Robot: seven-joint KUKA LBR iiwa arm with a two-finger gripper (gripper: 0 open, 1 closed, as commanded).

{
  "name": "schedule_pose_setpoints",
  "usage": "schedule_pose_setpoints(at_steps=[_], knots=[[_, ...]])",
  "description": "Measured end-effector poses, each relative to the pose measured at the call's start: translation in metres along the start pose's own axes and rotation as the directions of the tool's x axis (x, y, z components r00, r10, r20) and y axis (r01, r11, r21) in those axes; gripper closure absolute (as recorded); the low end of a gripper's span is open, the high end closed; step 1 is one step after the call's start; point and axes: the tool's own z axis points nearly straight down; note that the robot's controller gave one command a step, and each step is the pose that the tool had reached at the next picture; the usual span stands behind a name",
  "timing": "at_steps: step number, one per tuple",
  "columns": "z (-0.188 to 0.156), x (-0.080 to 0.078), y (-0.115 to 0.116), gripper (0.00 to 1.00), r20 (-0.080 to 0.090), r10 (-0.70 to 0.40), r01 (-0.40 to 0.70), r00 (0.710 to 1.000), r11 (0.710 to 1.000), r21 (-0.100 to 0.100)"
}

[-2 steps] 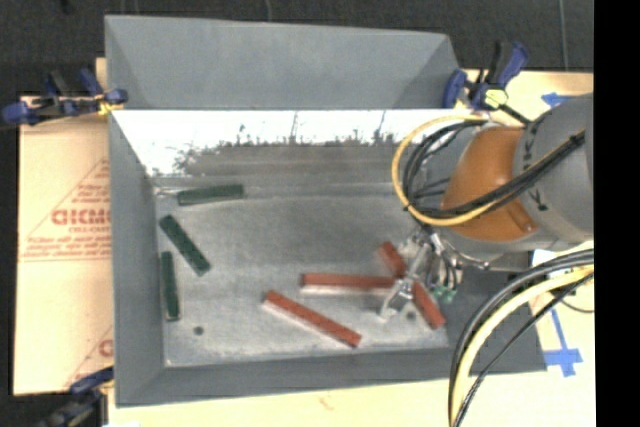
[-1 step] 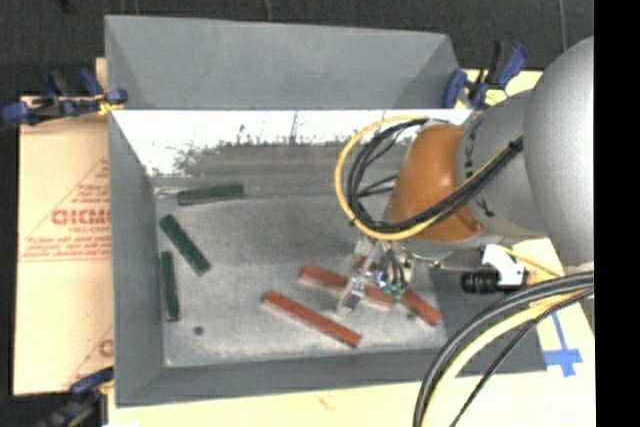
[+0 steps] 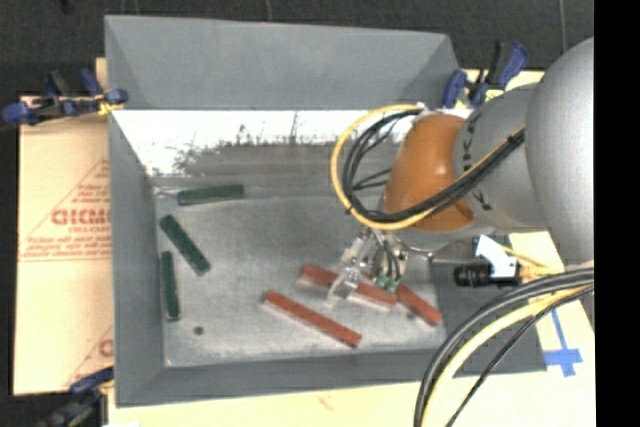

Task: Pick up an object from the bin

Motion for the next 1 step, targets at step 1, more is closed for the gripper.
schedule_pose_setpoints(at_steps=[1], knots=[[-0.0002,-0.0026,-0.0016,1.0,0.0,0.001,-0.001,1.0,1.0,-0.001]])
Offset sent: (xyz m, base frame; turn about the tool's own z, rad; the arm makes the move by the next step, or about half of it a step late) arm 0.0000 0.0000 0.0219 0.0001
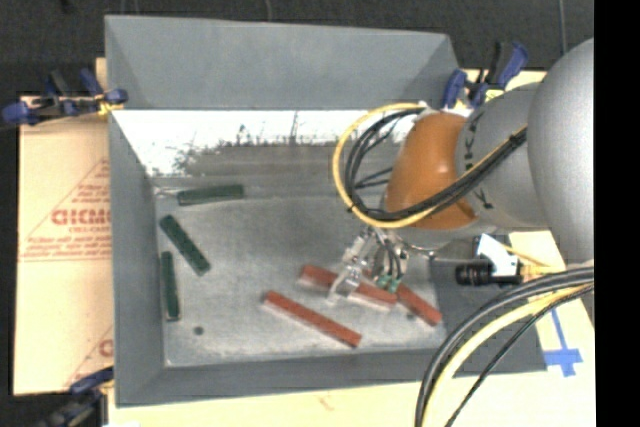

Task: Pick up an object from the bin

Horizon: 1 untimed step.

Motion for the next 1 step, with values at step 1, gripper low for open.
schedule_pose_setpoints(at_steps=[1], knots=[[-0.0023,0.0009,0.0003,1.0,0.001,-0.003,0.003,1.0,1.0,0.003]])
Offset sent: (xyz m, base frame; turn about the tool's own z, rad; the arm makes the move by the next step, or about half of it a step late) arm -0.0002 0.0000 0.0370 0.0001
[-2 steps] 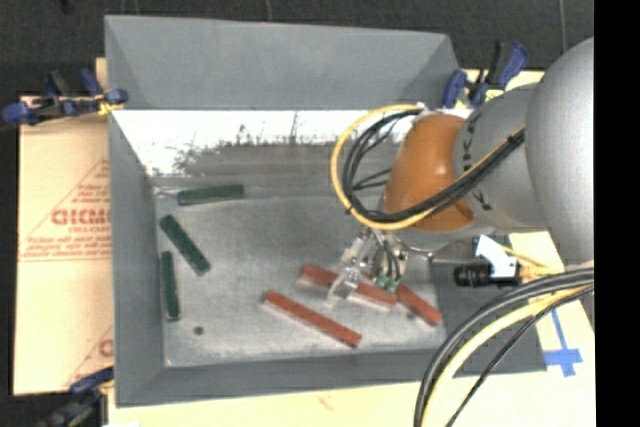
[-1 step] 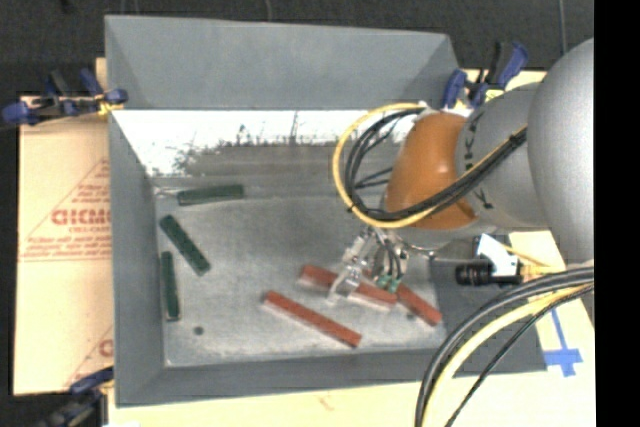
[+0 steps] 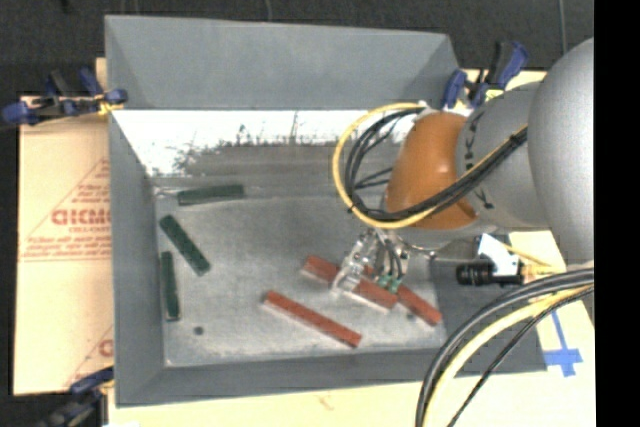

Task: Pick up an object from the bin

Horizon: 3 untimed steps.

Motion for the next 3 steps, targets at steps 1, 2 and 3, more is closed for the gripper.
schedule_pose_setpoints(at_steps=[1,2,3], knots=[[-0.007,0.0,-0.002,1.0,0.01,-0.001,0.001,1.0,1.0,0.006],[-0.017,0.0,-0.003,1.0,0.014,0.001,-0.001,1.0,1.0,0.009],[-0.026,-0.001,-0.004,1.0,0.015,0.001,-0.002,1.0,1.0,0.009]])
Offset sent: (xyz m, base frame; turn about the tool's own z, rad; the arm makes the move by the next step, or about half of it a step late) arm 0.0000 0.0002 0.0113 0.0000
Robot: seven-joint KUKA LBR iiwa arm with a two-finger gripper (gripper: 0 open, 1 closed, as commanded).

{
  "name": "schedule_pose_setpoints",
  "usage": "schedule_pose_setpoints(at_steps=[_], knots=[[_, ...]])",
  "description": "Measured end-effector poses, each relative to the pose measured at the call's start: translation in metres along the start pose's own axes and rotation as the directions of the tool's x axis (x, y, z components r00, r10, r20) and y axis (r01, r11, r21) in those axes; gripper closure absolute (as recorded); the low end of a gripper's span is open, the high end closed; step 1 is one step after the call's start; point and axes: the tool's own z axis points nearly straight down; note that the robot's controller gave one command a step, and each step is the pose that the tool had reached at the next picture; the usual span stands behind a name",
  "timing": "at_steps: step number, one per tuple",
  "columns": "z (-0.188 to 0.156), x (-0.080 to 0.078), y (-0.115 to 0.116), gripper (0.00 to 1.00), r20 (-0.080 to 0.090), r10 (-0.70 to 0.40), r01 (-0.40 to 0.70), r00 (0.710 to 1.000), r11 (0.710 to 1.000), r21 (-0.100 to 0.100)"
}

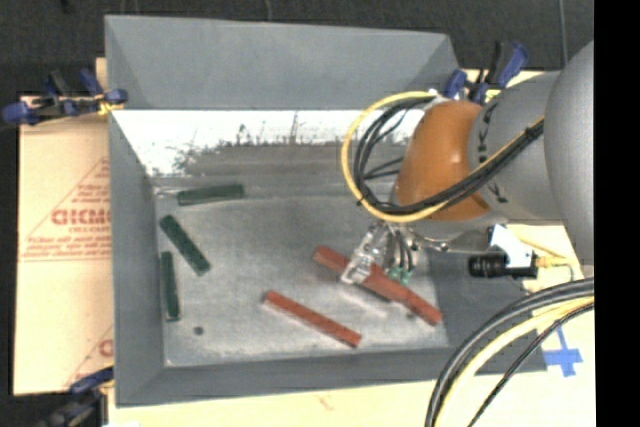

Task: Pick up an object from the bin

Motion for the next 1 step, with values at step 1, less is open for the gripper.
schedule_pose_setpoints(at_steps=[1], knots=[[-0.0074,-0.0003,-0.0001,1.0,0.001,-0.001,0.001,1.0,1.0,0.0]])
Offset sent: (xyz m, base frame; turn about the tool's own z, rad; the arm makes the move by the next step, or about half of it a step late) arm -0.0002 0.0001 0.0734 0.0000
